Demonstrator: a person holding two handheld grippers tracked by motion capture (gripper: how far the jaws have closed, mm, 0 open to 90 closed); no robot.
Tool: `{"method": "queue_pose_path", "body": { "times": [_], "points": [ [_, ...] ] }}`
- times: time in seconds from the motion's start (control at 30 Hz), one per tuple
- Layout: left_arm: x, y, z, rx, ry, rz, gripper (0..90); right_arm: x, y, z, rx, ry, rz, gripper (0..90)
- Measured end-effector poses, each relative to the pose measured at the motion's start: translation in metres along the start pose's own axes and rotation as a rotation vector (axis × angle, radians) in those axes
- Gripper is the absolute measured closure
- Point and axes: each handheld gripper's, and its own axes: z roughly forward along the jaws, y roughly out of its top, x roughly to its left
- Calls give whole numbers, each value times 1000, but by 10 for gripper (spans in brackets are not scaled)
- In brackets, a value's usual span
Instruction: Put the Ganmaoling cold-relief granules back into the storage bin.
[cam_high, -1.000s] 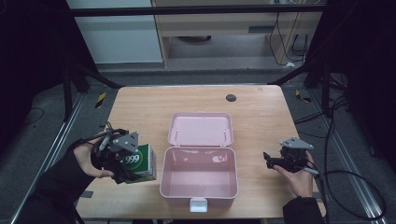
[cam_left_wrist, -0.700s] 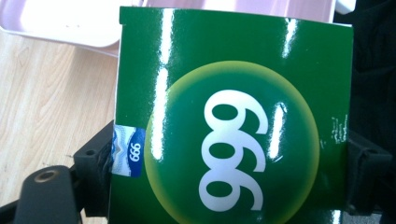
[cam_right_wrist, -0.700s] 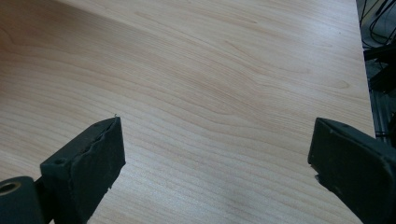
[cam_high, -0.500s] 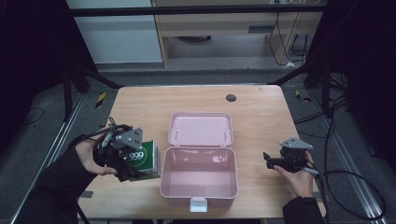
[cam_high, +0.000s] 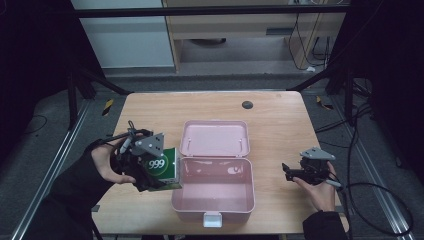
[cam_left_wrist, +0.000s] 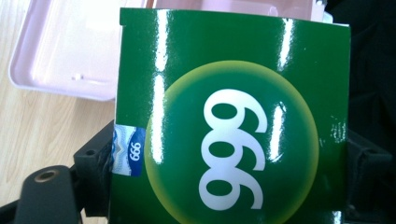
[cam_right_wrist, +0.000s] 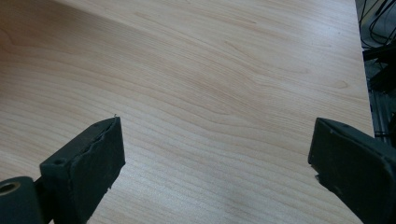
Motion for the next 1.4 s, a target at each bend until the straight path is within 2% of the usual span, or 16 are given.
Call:
{"method": "queue_pose_path", "body": {
  "times": [0.3,0.7,1.03,1.4],
  "points": [
    [1,16,6,-2,-7,26,142,0,0,0,-1,1,1,40],
    [3,36,27,12,-26,59,142,0,0,0,-1,2,4,41],
    [6,44,40,17,-40,73,142,0,-1,0,0,5,8,41],
    [9,45,64,36,-63,75,142,0,-1,1,7,6,3,40]
  ]
}}
